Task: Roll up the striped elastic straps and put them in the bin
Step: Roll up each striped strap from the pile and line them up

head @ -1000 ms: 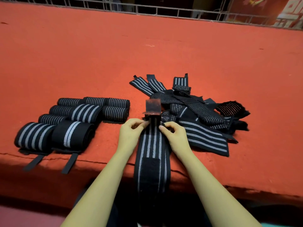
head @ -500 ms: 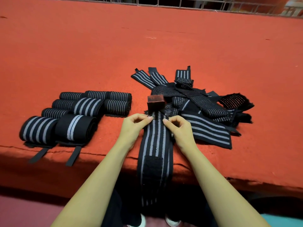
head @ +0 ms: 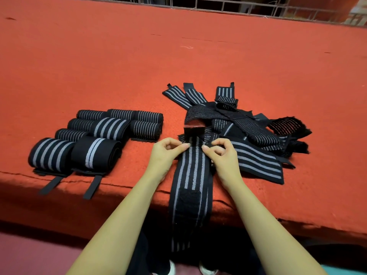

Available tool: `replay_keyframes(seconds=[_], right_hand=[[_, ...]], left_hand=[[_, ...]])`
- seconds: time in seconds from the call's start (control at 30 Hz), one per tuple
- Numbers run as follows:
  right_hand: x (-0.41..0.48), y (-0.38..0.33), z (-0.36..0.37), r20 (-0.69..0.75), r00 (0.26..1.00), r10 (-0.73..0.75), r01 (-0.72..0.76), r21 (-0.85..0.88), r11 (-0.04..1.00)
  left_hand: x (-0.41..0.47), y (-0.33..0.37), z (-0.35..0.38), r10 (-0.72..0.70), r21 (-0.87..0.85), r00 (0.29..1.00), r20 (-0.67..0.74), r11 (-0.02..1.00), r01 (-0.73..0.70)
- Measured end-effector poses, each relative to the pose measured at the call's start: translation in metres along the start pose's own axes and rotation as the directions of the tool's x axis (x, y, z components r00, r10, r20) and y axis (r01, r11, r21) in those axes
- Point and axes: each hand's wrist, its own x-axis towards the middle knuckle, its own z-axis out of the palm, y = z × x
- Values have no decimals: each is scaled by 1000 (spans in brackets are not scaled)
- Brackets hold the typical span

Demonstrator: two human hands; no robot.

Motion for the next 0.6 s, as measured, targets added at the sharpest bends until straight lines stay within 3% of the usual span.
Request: replay_keyframes(seconds=[0.13,0.33,0.53,0.6], right_hand=[[0,-1,0,63,998,-6,6,3,1000],[-1,-5,-1,81,996,-24,24,2,1000],[3,-9,3,120,992,45,-50,47,998],[6,-12,3,134,991,-9,6,23,1000]], left_hand=[[1,0,-1,-36,-28,999,10,999,36],[13,12,2,-147,3,972,185,989,149],[12,10,17,-91,35,989,119,996,88],[9,9,21,-77,35,989,123,997,73]])
